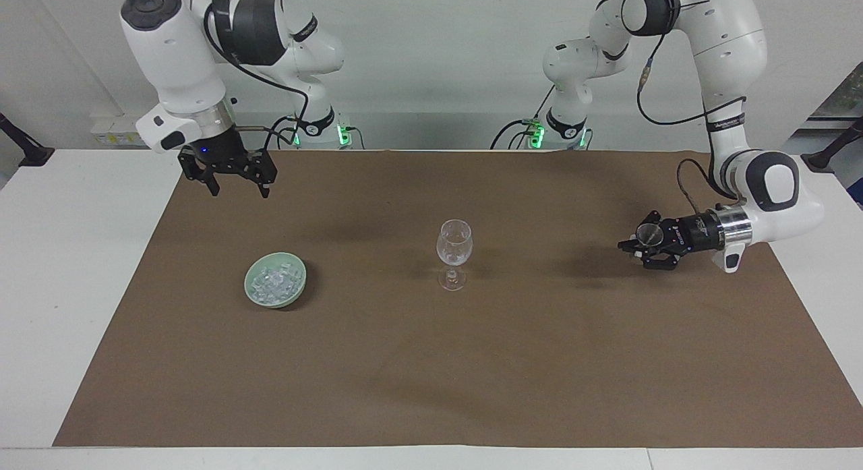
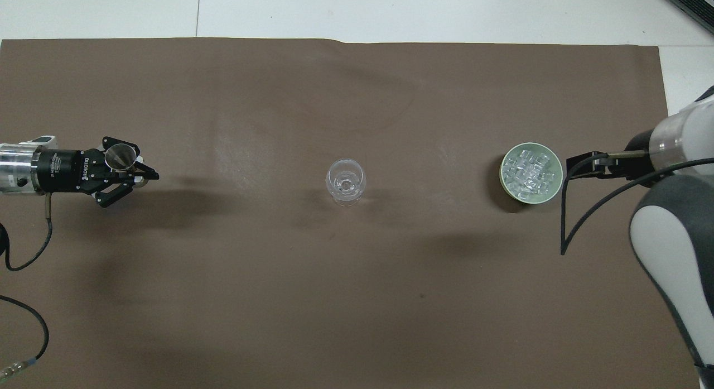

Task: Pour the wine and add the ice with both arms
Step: 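Lower the metal cup with the left gripper while the right gripper enters the tin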

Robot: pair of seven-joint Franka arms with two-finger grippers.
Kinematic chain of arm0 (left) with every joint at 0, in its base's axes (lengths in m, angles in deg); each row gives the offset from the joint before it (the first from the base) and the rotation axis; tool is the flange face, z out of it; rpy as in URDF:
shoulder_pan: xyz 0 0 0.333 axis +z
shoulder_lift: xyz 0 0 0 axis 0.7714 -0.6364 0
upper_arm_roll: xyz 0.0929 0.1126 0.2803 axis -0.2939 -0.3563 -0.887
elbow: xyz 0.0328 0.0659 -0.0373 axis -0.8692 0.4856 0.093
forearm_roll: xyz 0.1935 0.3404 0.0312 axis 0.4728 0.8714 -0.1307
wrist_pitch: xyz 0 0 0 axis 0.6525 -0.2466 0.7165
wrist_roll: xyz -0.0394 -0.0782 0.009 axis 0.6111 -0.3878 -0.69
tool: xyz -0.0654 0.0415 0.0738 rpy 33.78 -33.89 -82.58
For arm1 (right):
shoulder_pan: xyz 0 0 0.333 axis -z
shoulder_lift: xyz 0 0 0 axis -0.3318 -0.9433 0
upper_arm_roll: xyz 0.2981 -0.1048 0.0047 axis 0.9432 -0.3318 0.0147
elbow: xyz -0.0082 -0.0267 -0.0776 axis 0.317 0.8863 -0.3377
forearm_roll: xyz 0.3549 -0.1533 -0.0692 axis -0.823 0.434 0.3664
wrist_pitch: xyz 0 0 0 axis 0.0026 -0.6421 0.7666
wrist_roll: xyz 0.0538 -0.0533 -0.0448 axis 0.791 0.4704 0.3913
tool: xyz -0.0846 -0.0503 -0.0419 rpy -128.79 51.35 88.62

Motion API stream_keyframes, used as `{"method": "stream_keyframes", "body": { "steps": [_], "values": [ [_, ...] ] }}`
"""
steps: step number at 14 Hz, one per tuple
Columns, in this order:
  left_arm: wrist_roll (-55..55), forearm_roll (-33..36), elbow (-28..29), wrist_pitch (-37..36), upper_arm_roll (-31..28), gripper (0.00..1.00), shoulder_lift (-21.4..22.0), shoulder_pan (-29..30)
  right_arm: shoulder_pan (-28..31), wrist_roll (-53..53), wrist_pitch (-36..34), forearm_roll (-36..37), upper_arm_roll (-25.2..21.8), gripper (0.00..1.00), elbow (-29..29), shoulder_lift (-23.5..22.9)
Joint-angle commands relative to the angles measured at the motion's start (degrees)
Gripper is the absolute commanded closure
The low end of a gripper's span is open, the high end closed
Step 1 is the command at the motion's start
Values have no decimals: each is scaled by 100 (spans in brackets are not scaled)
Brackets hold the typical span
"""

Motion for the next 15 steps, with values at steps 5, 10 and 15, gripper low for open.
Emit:
{"method": "stream_keyframes", "body": {
  "steps": [5,10,15],
  "values": [
    [-815,-753,329,-265,-119,100,-288,36,109,-433,1434,672,134,0,1037,-121],
    [-930,-1087,470,-220,-119,100,-463,-8,100,-688,2060,910,196,0,1363,-376],
    [-1350,-1246,487,-150,-119,100,-586,-61,100,-820,2674,1104,187,0,1451,-736]
  ]
}}
